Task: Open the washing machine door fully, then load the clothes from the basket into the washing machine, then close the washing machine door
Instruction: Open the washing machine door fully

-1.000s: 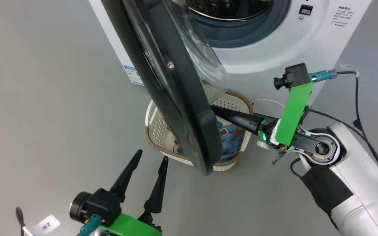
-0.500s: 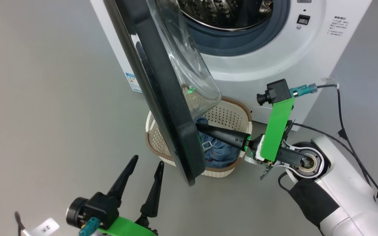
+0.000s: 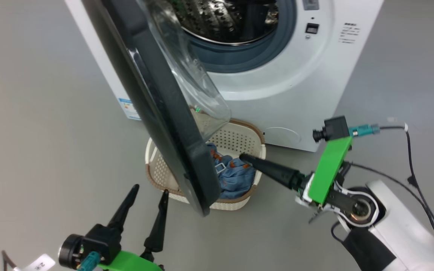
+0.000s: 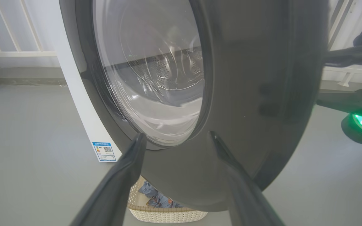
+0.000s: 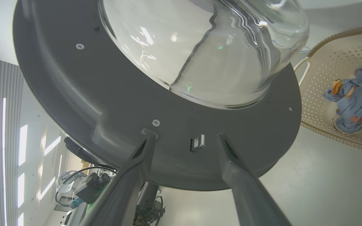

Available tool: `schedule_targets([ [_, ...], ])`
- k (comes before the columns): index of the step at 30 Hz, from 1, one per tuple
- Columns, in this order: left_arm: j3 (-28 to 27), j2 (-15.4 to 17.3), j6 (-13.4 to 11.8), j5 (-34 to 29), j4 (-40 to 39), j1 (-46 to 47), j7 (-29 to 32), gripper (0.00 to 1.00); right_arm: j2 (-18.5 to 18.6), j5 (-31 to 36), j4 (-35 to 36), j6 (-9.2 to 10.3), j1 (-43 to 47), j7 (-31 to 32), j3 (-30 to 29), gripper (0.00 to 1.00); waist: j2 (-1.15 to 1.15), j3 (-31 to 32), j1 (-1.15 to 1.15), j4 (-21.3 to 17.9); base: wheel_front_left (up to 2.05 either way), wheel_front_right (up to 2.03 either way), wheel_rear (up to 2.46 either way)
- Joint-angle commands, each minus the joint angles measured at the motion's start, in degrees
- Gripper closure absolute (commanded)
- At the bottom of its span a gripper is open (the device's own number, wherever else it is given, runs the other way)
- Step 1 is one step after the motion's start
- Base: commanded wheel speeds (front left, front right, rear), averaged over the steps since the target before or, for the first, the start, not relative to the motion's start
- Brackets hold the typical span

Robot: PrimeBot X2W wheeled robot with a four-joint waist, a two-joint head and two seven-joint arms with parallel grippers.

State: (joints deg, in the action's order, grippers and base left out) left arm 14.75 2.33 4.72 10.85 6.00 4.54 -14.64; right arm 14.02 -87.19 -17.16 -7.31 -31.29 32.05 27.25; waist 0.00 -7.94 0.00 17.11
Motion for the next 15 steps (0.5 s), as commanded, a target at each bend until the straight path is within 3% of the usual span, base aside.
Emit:
schedule_targets([
  [1, -2.52, 0.54, 0.26, -0.65, -0.91, 0.13, -0.36, 0.00, -0.24, -0.22, 1.01, -0.18, 1.38, -0.64, 0.81, 0.00, 0.00, 0.82, 0.00, -1.54, 0.00, 0.00, 0.00],
  [7, -4.43, 0.54, 0.96, -1.23, -0.89, -0.84, -0.36, 0.00, 3.28, 1.68, 1.22, -0.18, 4.18, -3.15, 2.96, 0.00, 0.00, 1.82, 0.00, -4.01, 0.00, 0.00, 0.00],
  [15, -5.93, 0.54, 1.58, -1.68, -0.91, -2.72, -0.36, 0.00, 8.82, 3.33, -0.60, -0.18, 9.20, -10.97, 4.46, 0.00, 0.00, 3.49, 0.00, -6.70, 0.00, 0.00, 0.00],
])
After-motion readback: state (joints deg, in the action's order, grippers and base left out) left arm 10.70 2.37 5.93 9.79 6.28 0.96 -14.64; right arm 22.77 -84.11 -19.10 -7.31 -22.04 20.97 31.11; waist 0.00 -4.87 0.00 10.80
